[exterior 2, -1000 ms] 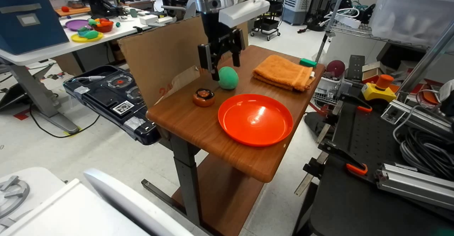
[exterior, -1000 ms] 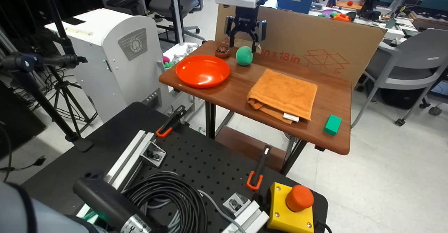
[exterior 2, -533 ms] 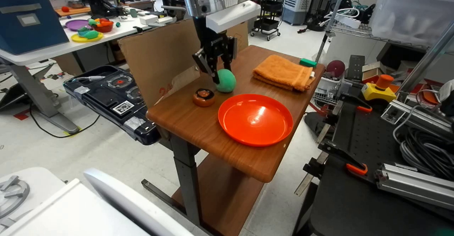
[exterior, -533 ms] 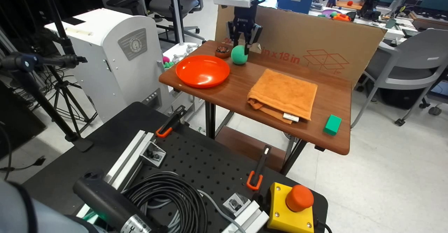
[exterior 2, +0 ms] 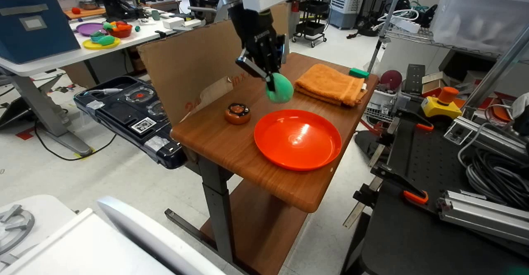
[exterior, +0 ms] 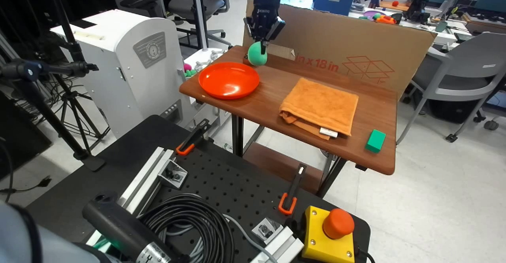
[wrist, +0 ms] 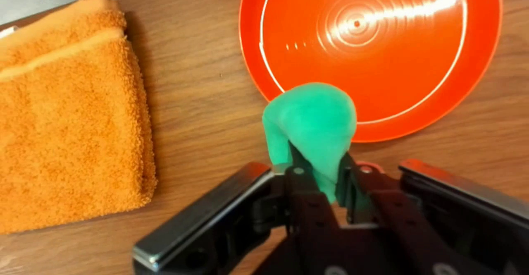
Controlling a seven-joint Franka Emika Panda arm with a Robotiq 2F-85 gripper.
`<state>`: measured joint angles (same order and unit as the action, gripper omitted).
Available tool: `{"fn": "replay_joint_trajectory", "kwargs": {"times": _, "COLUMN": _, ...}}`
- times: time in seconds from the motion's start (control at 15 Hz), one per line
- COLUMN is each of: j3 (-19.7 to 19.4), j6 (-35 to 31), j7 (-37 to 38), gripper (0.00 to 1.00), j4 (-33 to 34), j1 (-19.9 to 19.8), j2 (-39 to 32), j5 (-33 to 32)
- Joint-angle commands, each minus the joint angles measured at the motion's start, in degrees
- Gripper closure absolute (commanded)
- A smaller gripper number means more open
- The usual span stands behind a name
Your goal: Put the green plush toy on the orange plate.
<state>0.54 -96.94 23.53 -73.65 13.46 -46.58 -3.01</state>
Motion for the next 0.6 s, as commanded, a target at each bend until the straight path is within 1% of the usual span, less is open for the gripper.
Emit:
{"fn": "replay_joint_trajectory", "kwargs": {"times": 0.0, "j3": 0.5, "j6": 2.7, "j7": -0.5, "gripper": 0.96, "j4": -2.9, "j1": 1.1, "j2": 2.0, "j5": 0.1}}
{"fn": "replay_joint_trajectory", "kwargs": {"times": 0.47, "j3": 2.3, "j6": 0.6, "j7": -3.7, "gripper": 0.96, "j4": -6.2, "j1": 2.6, "j2": 0.4, "j5": -0.3}}
{"fn": "replay_joint_trajectory", "kwargs": {"times": 0.53, "j3": 2.3, "j6": -0.5, "j7": -3.6, "gripper": 0.58, "j4": -6.5, "j1": 2.7, "j2": 0.3, "j5": -0.5}}
